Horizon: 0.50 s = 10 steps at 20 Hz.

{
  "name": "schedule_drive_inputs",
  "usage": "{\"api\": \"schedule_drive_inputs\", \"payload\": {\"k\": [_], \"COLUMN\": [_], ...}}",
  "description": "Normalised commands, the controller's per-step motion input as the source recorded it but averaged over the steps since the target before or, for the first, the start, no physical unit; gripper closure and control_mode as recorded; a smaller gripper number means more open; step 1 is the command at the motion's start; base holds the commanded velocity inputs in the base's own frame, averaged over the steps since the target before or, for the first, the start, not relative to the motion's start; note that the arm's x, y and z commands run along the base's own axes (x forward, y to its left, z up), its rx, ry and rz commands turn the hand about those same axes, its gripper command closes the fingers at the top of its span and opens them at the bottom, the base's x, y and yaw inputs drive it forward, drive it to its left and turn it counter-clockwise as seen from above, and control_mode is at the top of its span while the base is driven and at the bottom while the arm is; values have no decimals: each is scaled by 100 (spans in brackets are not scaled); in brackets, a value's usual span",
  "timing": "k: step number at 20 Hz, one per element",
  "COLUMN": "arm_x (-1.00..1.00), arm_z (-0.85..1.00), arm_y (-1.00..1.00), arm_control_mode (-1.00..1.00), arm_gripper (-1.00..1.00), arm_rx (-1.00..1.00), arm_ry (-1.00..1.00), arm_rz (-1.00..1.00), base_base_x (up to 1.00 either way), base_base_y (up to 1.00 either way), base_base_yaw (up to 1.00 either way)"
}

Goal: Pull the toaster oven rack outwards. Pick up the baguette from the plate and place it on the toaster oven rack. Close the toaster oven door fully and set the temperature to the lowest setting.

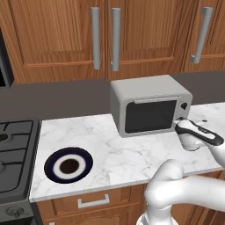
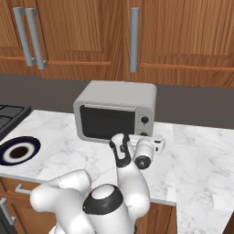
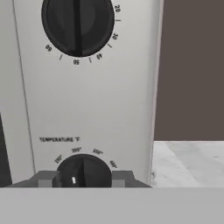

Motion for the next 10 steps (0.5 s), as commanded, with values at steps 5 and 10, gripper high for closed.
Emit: {"api": "schedule_drive_inputs", "payload": {"k": [5, 10], "arm_x": [0, -4], "arm_z": [-10, -13], "arm_y": [-28, -31], "arm_control_mode": [-100, -100], "arm_gripper": [100, 100], "arm_rx": [-21, -18], "arm_ry": [6, 5], "arm_rz": [0, 0], "base_base_x": [0, 0], "base_base_y": [0, 0], "base_base_yaw": [0, 0]}}
